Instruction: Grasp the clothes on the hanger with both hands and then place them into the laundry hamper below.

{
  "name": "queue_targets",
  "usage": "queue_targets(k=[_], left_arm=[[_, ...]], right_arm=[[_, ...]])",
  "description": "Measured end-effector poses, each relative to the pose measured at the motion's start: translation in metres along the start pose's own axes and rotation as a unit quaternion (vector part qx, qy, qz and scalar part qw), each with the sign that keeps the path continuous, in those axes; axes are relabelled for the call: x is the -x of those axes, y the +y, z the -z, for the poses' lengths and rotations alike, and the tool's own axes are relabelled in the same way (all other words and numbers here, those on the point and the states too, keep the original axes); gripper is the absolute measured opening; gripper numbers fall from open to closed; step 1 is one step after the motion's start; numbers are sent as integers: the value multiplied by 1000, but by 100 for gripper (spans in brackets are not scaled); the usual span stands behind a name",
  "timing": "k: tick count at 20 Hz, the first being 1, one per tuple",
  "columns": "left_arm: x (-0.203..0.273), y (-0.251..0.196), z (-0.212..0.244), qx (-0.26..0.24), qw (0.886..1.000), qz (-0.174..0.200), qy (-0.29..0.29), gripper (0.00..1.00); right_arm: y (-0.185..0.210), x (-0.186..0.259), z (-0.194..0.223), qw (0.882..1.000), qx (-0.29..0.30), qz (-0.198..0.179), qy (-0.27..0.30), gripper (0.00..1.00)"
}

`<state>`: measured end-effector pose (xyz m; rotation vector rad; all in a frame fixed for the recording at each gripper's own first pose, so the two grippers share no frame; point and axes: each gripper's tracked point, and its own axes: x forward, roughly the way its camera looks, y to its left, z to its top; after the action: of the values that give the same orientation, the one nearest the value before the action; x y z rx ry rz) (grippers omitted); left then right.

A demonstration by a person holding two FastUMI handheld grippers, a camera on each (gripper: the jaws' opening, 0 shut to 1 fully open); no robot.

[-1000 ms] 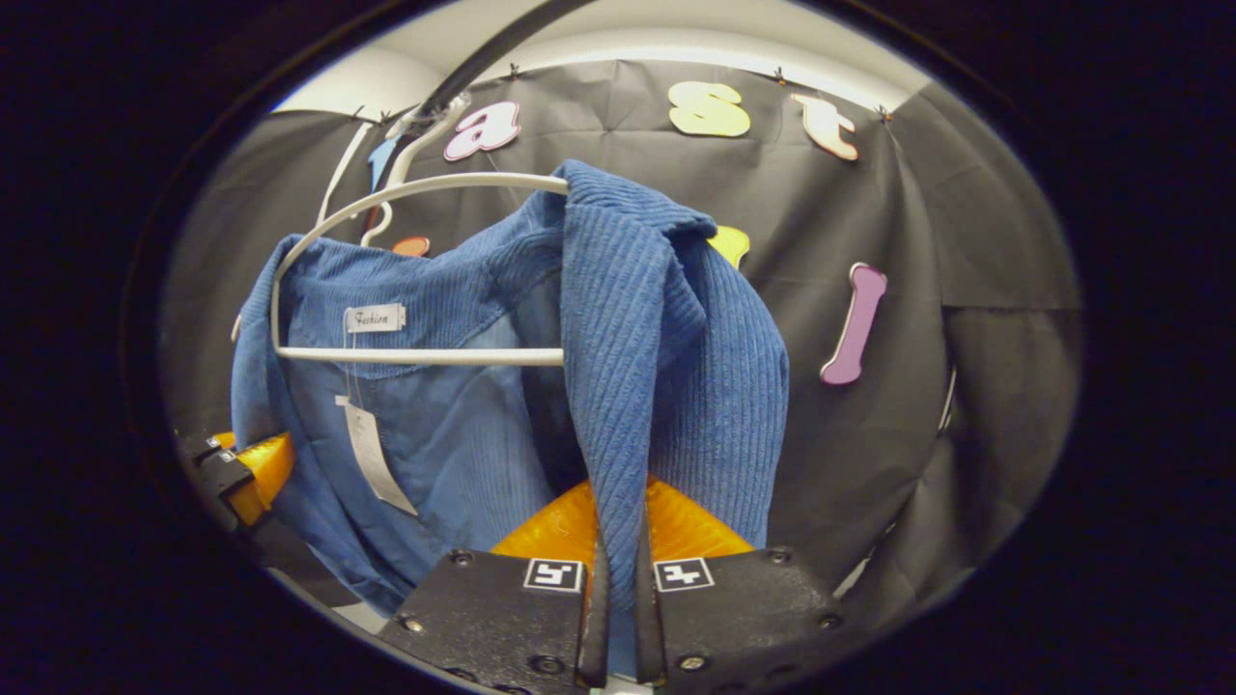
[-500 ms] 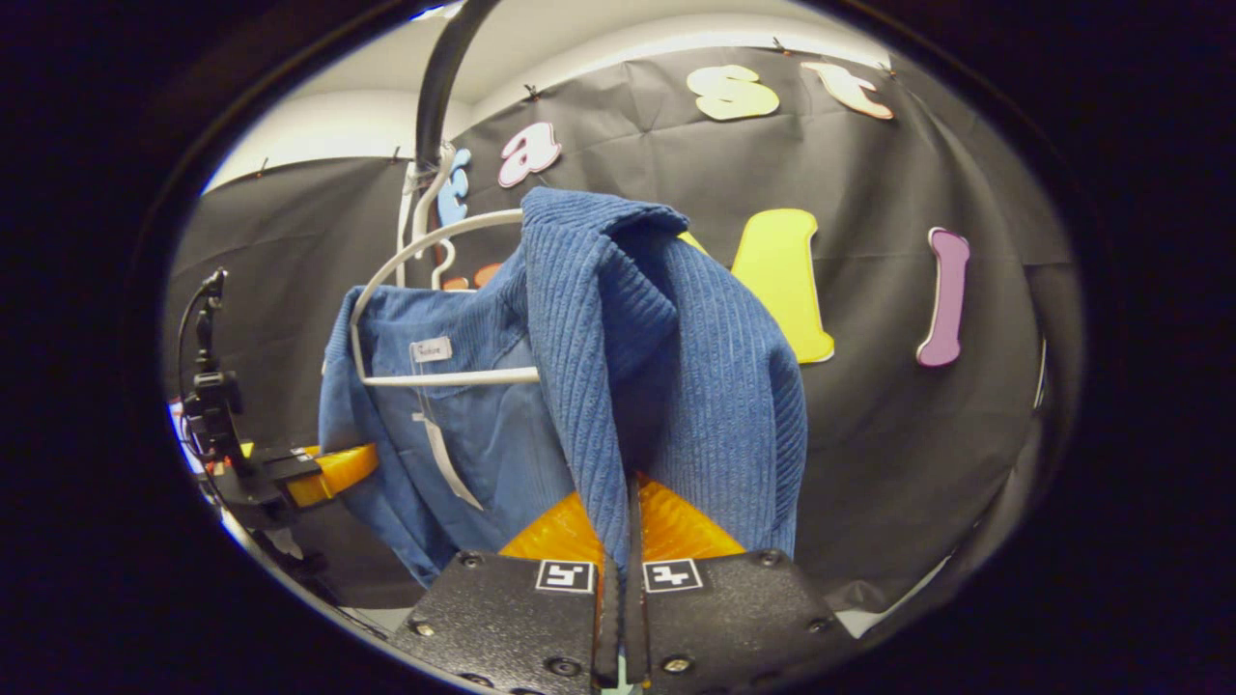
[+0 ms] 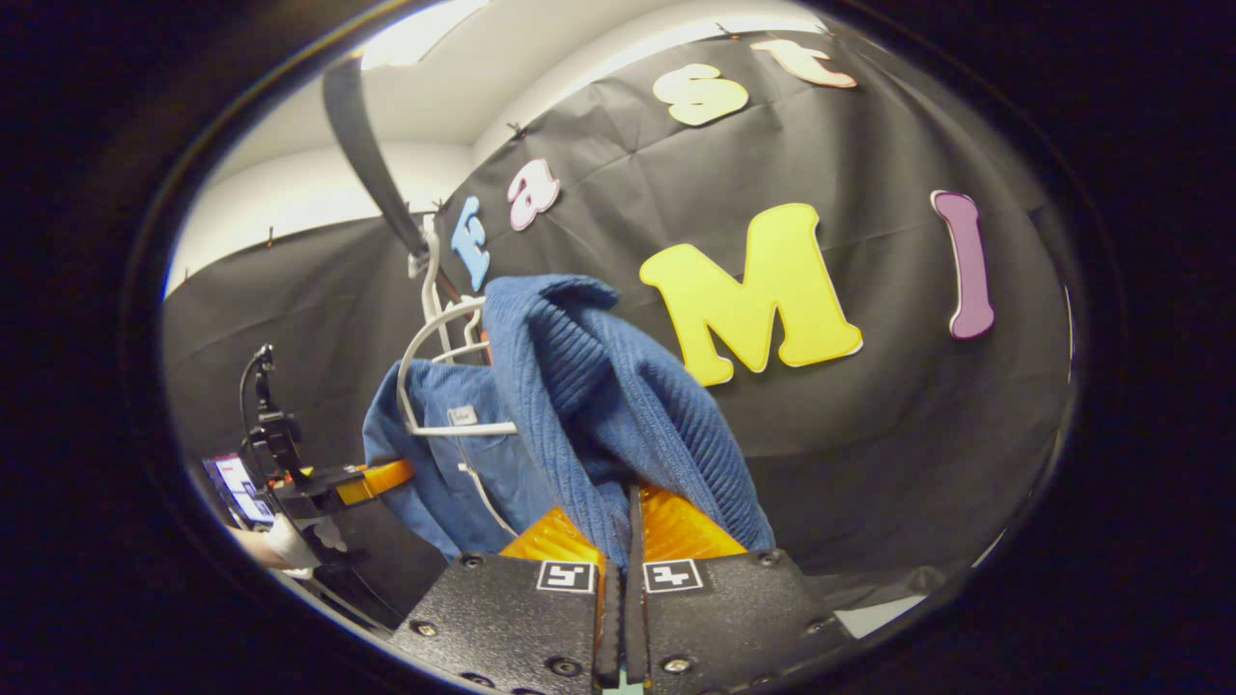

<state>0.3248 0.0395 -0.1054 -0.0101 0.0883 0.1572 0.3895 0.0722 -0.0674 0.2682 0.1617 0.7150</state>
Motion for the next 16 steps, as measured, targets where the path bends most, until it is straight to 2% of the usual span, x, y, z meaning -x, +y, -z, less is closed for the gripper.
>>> queue_targets(k=[1, 2, 3, 4, 5, 7, 11, 12, 13, 16], left_arm=[[-1, 6, -5, 1, 1000, -1, -4, 3], [-2, 10, -7, 3, 1000, -1, -5, 0], [-6, 12, -9, 5, 1000, 5, -5, 3], [-8, 14, -12, 4, 1000, 5, -7, 0], [-9, 16, -14, 3, 1000, 7, -7, 3], [-12, 21, -19, 9, 1000, 4, -9, 0], [-15, 29, -48, 11, 999, -5, -32, 0], [-18, 32, -57, 12, 999, -5, -37, 3], [-23, 34, -59, 13, 999, -4, -35, 0], [-33, 39, -69, 3, 999, -2, -39, 0]], right_arm=[[0, 3, -4, 1000, -14, -9, -7, 5], [-1, 6, -8, 999, -24, -18, -14, 5], [-3, 8, -12, 999, -29, -22, -18, 5], [-6, 8, -14, 999, -28, -20, -18, 5], [-10, 9, -17, 999, -28, -17, -18, 5], [-13, 12, -26, 999, -35, -15, -26, 5], [-22, 14, -50, 998, -39, -7, -53, 5], [-22, 15, -56, 997, -42, -11, -59, 5], [-20, 15, -61, 997, -48, -20, -62, 5], [-14, 18, -59, 996, -64, -47, -37, 5]])
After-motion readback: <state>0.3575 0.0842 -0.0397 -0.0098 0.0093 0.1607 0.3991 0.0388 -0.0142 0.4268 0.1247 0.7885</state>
